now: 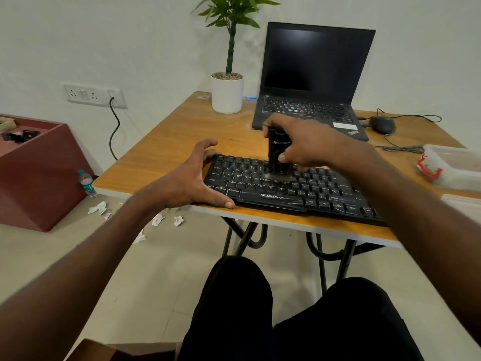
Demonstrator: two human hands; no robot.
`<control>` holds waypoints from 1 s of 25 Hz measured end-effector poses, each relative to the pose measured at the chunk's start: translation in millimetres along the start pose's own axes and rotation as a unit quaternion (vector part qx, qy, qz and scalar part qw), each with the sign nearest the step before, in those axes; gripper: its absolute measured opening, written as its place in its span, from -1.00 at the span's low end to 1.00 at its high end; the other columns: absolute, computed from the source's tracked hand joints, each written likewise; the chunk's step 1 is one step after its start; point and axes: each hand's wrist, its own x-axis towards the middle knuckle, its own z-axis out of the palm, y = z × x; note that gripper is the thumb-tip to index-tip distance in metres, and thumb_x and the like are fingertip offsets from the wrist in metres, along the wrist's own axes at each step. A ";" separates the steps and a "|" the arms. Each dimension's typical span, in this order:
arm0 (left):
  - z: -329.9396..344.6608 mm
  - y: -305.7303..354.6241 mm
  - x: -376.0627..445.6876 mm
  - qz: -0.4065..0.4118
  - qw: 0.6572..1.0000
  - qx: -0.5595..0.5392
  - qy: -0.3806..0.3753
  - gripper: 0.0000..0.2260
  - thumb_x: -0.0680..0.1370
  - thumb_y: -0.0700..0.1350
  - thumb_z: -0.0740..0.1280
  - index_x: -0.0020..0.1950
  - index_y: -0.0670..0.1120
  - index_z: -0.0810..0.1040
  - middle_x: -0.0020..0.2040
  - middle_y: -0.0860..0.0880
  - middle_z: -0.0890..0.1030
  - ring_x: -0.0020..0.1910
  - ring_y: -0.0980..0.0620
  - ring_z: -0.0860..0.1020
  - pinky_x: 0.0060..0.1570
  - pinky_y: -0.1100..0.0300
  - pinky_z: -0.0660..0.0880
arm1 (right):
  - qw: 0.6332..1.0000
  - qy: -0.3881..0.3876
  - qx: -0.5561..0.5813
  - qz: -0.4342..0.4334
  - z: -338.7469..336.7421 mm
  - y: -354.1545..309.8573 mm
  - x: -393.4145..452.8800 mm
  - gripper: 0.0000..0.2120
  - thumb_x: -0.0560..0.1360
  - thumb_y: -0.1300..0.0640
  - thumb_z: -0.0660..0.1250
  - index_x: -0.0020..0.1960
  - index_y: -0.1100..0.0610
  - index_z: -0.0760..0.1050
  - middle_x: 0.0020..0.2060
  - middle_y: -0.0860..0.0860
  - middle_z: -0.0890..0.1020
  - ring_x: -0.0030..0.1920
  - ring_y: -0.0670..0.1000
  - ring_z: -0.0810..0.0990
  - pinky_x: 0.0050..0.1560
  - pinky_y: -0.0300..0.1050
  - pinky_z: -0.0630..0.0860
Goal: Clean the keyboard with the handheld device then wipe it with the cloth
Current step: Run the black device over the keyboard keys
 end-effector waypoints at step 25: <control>67.8 53.2 6.6 0.006 0.942 0.228 0.248 -0.28 0.58 0.51 0.09 0.48 0.01 0.48 0.30 -0.03 0.66 0.21 -0.05 0.64 0.18 -0.08 0.59 | 0.934 0.296 0.198 -0.012 29.2 80.8 -57.7 -0.36 0.55 0.20 0.46 0.46 -0.25 0.30 0.27 0.01 0.59 0.08 0.01 0.68 -0.21 -0.23 0.67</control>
